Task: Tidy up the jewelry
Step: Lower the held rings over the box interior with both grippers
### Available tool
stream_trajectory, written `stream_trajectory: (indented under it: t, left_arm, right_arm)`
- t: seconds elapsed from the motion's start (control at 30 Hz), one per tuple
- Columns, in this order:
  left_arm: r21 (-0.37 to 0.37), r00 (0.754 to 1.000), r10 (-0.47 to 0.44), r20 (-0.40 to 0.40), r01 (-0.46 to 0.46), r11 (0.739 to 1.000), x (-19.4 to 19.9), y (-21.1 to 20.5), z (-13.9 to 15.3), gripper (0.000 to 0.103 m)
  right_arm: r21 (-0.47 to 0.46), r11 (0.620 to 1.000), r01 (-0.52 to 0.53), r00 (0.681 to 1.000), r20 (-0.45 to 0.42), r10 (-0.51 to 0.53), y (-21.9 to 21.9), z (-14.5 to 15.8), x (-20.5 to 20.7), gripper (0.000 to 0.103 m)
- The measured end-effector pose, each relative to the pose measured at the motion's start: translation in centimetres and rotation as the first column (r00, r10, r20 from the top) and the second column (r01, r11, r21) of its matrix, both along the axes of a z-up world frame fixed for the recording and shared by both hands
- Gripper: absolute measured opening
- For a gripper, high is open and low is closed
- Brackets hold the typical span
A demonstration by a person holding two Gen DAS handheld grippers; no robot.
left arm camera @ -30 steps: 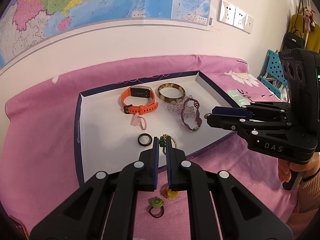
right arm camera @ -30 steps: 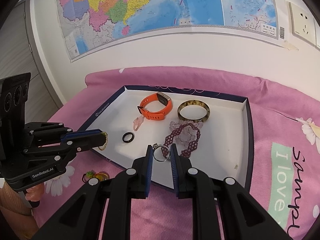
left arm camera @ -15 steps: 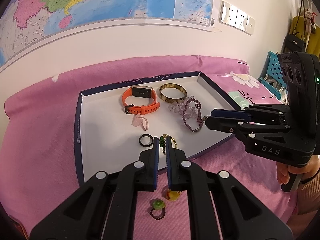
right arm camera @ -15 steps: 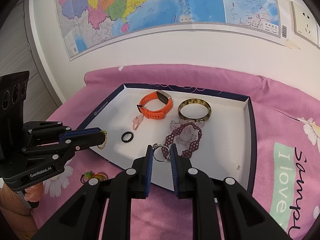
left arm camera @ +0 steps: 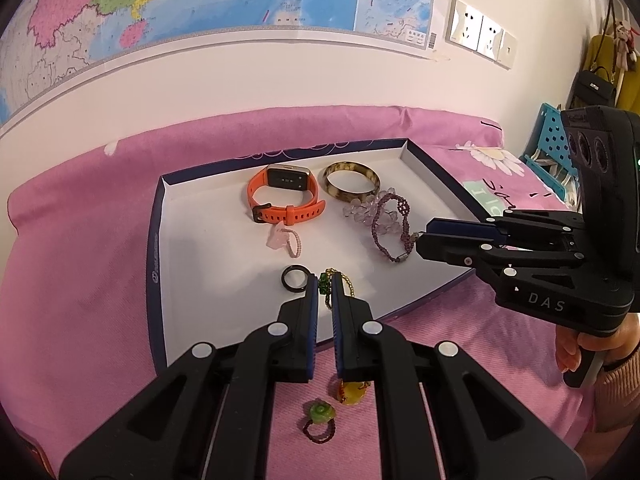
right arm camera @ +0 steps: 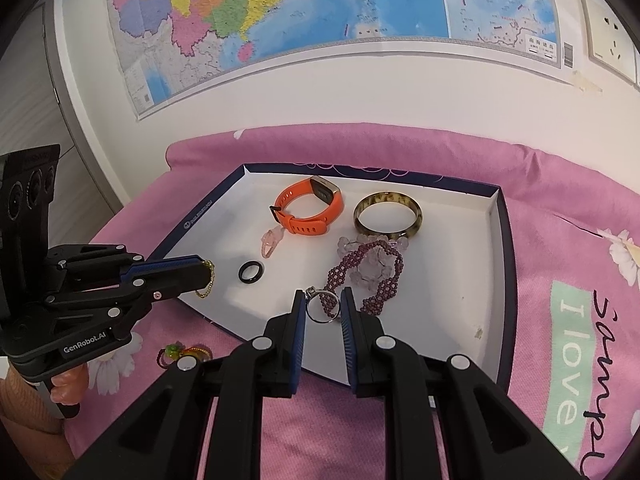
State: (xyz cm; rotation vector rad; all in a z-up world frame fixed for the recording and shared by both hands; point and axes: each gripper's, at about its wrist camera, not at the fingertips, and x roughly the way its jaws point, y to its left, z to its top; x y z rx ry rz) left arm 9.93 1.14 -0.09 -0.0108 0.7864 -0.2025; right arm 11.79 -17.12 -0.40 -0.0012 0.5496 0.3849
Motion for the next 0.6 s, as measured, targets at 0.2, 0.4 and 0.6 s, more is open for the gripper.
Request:
stream_trajectory:
  t: [0.2,0.4,0.6]
  left_arm:
    - [0.002,1.0,0.001,-0.008,-0.001,1.0,0.07,-0.09,-0.23,0.007]
    - [0.0,1.0,0.003,-0.012,-0.003,1.0,0.11,0.01,-0.28,0.007]
    - [-0.004,1.0,0.003,-0.021,-0.003,1.0,0.34,0.01,-0.45,0.007]
  right_arm:
    - [0.006,1.0,0.0,1.0,-0.003,0.0,-0.15,-0.02,0.1,0.016]
    - [0.01,1.0,0.002,1.0,-0.009,-0.002,-0.2,-0.11,0.28,0.016]
    - [0.013,1.0,0.001,1.0,-0.016,-0.001,-0.17,-0.24,0.51,0.016]
